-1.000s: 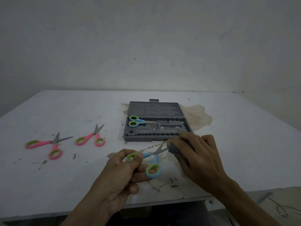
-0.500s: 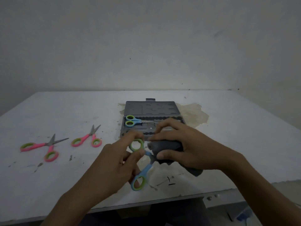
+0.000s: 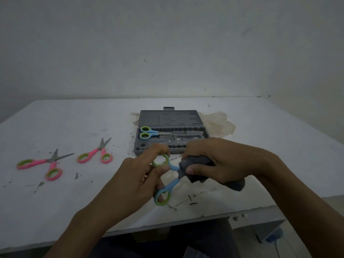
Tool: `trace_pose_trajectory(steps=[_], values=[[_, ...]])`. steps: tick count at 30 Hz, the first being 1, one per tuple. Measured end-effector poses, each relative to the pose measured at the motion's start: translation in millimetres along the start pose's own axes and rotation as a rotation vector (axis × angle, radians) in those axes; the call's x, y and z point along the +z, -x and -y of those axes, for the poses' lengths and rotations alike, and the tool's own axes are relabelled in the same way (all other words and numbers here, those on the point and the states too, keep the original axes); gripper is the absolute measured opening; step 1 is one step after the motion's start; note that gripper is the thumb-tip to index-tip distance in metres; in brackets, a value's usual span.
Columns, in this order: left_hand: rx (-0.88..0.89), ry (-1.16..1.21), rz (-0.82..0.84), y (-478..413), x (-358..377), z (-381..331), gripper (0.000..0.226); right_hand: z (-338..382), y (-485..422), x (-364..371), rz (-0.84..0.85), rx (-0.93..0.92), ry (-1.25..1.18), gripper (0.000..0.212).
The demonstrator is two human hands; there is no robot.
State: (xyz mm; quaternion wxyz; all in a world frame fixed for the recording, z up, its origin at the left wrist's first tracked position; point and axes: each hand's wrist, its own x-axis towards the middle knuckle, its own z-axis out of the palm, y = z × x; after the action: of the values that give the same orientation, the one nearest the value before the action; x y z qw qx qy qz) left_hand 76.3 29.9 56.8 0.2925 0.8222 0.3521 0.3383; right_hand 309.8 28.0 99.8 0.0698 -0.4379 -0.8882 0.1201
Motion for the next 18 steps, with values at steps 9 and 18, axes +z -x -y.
trace_pose_trajectory(steps=[9, 18], values=[[-0.200, 0.061, -0.110, -0.1, -12.0, 7.0, 0.019, -4.1, 13.6, -6.9, -0.492, 0.266, 0.126, 0.033], [-0.234, 0.238, -0.192, -16.8, -7.3, 4.2, 0.012, 23.2, -13.2, 73.0, -0.726, 0.049, 0.144, 0.032]])
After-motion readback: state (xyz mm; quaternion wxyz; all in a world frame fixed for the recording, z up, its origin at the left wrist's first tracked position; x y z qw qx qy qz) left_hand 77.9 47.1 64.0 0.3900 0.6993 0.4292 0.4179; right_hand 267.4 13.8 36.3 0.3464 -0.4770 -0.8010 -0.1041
